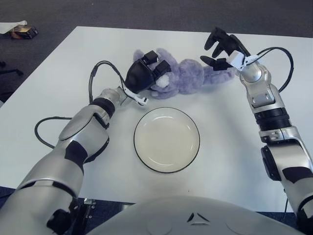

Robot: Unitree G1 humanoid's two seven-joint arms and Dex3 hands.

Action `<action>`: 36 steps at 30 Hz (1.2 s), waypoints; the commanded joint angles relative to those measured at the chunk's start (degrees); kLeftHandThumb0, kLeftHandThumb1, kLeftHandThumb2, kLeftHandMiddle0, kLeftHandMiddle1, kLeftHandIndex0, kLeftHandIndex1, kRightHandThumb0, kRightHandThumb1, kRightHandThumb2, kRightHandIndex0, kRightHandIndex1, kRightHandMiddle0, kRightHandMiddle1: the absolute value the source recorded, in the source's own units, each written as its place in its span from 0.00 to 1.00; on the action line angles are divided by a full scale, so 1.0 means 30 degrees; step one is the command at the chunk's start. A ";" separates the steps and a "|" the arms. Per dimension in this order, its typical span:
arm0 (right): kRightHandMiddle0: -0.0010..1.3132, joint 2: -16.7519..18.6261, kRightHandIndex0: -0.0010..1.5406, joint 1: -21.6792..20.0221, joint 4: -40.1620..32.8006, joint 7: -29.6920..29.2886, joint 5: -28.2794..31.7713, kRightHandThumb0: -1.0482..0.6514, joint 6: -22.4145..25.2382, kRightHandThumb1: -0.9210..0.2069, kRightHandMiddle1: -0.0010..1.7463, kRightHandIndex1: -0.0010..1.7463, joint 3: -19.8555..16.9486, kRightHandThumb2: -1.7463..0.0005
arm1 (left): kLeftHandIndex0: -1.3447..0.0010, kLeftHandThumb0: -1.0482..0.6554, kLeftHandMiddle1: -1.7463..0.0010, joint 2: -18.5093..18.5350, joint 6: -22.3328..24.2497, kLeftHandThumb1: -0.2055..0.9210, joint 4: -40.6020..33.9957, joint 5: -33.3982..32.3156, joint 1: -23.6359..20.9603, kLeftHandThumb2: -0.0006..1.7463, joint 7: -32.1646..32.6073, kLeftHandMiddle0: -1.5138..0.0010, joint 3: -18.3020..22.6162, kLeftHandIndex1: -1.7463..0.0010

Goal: Put the doll into the plate.

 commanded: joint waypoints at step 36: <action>0.00 -0.0450 0.00 -0.3861 0.5655 0.5864 -0.1229 0.00 -0.2148 0.00 0.45 0.43 0.3151 0.77 | 0.61 0.61 0.05 -0.0303 0.1060 0.30 -0.0097 0.0677 -0.1046 0.87 -0.0091 0.48 -0.0670 0.00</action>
